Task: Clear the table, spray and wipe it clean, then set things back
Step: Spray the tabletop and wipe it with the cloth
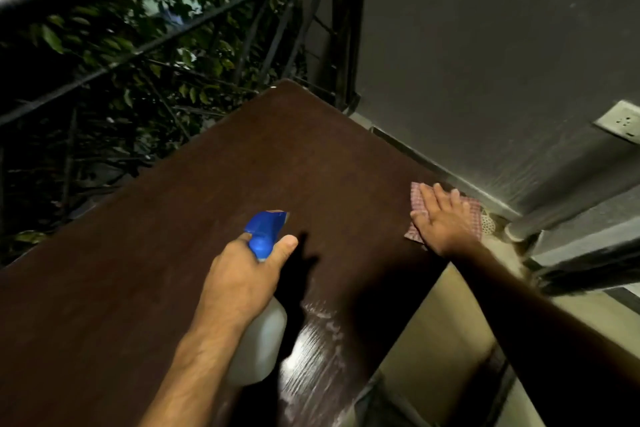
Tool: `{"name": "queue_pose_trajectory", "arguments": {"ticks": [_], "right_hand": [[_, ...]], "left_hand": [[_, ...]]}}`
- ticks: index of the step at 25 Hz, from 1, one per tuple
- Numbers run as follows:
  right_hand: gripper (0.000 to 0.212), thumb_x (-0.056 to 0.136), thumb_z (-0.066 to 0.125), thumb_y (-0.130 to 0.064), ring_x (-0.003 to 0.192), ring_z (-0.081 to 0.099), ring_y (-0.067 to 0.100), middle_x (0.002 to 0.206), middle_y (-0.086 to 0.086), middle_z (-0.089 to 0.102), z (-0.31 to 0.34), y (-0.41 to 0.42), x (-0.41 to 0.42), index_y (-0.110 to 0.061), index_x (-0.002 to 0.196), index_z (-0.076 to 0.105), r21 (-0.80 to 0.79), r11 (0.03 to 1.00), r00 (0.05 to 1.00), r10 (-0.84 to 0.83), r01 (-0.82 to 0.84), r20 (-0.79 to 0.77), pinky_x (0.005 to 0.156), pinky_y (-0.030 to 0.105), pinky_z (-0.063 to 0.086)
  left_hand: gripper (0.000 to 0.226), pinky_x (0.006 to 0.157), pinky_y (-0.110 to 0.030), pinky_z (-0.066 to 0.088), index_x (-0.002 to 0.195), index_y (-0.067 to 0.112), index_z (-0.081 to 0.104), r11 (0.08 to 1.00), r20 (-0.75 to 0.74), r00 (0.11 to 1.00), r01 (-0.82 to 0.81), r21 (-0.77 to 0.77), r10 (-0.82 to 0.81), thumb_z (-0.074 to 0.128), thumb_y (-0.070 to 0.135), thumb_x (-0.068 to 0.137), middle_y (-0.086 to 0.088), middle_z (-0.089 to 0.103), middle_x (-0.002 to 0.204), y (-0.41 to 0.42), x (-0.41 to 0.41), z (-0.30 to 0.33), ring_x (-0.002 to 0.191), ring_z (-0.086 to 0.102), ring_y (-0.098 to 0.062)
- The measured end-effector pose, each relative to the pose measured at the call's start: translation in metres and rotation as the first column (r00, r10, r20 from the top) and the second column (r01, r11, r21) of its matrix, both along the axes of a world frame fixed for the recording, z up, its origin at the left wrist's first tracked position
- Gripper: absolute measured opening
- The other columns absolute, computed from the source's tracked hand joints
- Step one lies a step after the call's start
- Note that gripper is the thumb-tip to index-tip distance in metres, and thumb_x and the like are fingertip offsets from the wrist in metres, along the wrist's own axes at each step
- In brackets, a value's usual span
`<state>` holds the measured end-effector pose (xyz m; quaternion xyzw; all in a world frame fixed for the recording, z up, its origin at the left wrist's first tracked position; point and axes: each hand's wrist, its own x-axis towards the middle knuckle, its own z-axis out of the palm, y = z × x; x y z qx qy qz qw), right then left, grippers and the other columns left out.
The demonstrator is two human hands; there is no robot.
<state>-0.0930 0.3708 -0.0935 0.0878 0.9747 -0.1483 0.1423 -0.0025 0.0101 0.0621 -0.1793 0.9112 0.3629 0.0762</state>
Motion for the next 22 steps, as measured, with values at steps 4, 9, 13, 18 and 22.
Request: {"name": "queue_pose_trajectory", "arguments": {"ticks": [4,9,13,18,22], "right_hand": [[0.067,0.102,0.029,-0.055,0.153,0.005,0.039,0.168,0.005,0.01,-0.002,-0.076,0.073,-0.028,0.161,0.011,0.101,0.983,0.988,0.155,-0.154,-0.002,0.121,0.058,0.007],[0.059,0.096,0.051,-0.044,0.146,0.032,0.038,0.16,0.006,0.036,0.003,-0.201,0.236,-0.024,0.151,0.044,0.048,0.826,0.769,0.543,-0.562,-0.338,0.114,0.059,0.028],[0.046,0.094,0.052,-0.045,0.14,0.043,0.028,0.142,-0.001,0.059,-0.006,-0.277,0.312,-0.025,0.133,0.063,0.037,0.61,0.566,0.754,-0.791,-0.334,0.102,0.049,0.048],[0.061,0.103,0.031,-0.042,0.145,0.032,0.04,0.162,0.012,0.029,0.005,-0.25,0.25,-0.021,0.159,0.024,0.183,0.698,0.636,0.71,-0.692,-0.302,0.114,0.059,0.031],[0.065,0.103,0.025,-0.05,0.152,0.005,0.041,0.168,0.009,0.011,0.012,-0.238,0.161,-0.025,0.161,0.009,0.088,0.896,0.891,0.442,-0.435,-0.1,0.121,0.057,0.009]], "left_hand": [[0.065,0.059,-0.03,0.04,0.076,0.022,0.058,0.999,0.03,0.999,-0.022,0.023,0.021,0.047,0.084,0.061,0.001,0.071,0.069,-0.024,0.04,-0.007,0.075,0.068,-0.02],[0.064,0.067,-0.033,0.045,0.078,0.027,0.057,0.998,0.071,0.997,-0.046,0.038,0.043,0.045,0.087,0.056,0.001,0.073,0.072,-0.048,0.085,-0.021,0.079,0.069,-0.022],[0.053,0.06,-0.032,0.042,0.07,0.025,0.056,0.996,0.092,0.992,-0.089,0.0,0.089,0.054,0.078,0.07,0.003,0.071,0.064,-0.084,0.144,-0.03,0.071,0.068,-0.02],[0.052,0.056,-0.03,0.042,0.069,0.022,0.055,0.973,0.125,0.965,-0.228,-0.045,0.232,0.056,0.074,0.075,0.003,0.069,0.062,-0.14,0.225,-0.03,0.066,0.066,-0.017],[0.05,0.053,-0.026,0.038,0.067,0.022,0.054,0.92,0.118,0.913,-0.382,-0.09,0.391,0.06,0.07,0.075,0.004,0.067,0.061,-0.168,0.273,-0.027,0.064,0.063,-0.014]]}}
